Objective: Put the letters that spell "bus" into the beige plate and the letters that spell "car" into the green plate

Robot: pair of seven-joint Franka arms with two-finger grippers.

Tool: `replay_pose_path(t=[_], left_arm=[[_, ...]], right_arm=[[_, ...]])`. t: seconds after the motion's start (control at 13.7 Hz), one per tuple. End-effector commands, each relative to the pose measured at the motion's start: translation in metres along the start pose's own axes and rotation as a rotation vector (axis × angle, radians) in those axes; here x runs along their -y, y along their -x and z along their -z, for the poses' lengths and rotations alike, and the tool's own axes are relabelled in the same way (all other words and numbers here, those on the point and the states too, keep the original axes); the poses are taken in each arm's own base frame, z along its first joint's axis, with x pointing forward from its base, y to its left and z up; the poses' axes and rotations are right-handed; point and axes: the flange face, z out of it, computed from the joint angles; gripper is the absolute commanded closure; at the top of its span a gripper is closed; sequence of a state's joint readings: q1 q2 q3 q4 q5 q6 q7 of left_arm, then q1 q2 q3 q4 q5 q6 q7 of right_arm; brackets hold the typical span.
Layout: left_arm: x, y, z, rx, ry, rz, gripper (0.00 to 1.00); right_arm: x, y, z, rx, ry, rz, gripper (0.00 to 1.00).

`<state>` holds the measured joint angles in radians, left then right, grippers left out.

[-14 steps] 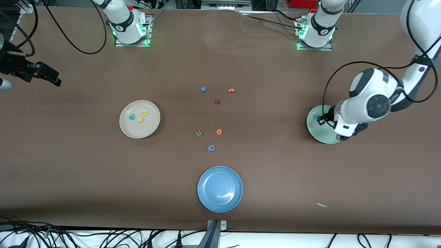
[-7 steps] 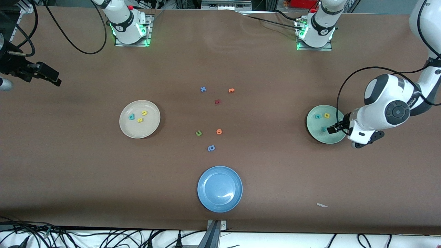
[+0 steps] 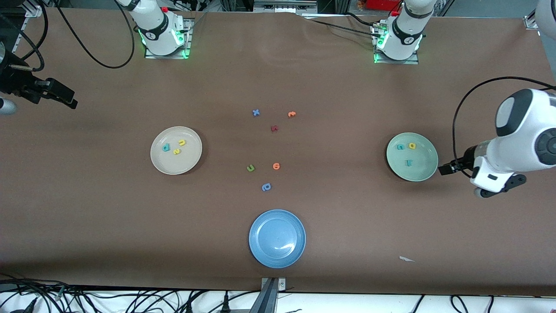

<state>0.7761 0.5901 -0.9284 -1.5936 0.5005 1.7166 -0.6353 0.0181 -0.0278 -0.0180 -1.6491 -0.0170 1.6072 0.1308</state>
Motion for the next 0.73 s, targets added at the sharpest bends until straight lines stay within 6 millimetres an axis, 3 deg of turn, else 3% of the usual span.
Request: replay_pose_path(t=[0.0, 0.36, 0.66], left_arm=[[-0.011, -0.003, 0.034, -0.003, -0.034, -0.053, 0.01], [-0.016, -0.017, 0.065, 0.041, -0.088, -0.134, 0.00], [-0.007, -0.020, 0.094, 0.058, 0.040, -0.070, 0.00]], right_arm=[[0.000, 0.004, 0.002, 0.003, -0.003, -0.009, 0.00], [0.000, 0.005, 0.001, 0.010, -0.004, -0.009, 0.00], [0.000, 0.005, 0.001, 0.011, -0.002, -0.009, 0.00]])
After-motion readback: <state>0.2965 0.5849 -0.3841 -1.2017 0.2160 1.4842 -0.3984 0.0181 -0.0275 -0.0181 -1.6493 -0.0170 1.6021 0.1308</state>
